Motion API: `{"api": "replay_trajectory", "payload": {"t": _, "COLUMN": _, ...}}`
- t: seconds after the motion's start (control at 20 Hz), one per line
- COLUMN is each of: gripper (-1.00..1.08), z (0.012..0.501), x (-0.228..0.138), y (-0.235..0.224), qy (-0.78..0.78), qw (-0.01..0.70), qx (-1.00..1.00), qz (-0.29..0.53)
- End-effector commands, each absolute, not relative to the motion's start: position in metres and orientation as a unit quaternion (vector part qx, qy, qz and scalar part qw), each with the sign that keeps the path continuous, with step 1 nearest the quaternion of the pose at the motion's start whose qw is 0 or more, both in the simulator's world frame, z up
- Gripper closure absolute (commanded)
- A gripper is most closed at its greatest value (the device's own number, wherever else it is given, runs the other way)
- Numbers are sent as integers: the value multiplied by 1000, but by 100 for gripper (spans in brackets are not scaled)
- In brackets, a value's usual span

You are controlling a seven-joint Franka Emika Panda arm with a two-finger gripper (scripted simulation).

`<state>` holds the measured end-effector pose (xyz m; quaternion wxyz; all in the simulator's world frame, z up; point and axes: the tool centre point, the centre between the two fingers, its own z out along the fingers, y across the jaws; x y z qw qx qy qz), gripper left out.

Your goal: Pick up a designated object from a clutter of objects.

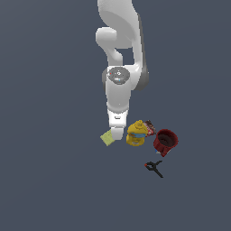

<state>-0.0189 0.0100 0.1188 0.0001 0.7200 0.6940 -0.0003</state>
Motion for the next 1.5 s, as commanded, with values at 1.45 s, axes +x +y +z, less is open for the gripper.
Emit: {"api": "replay_trajectory", "payload": {"t": 1.45, "gripper": 108, "z": 418, "x": -9, "y": 75, "qy": 694, "qw": 0, "qx": 720, "qz": 0}}
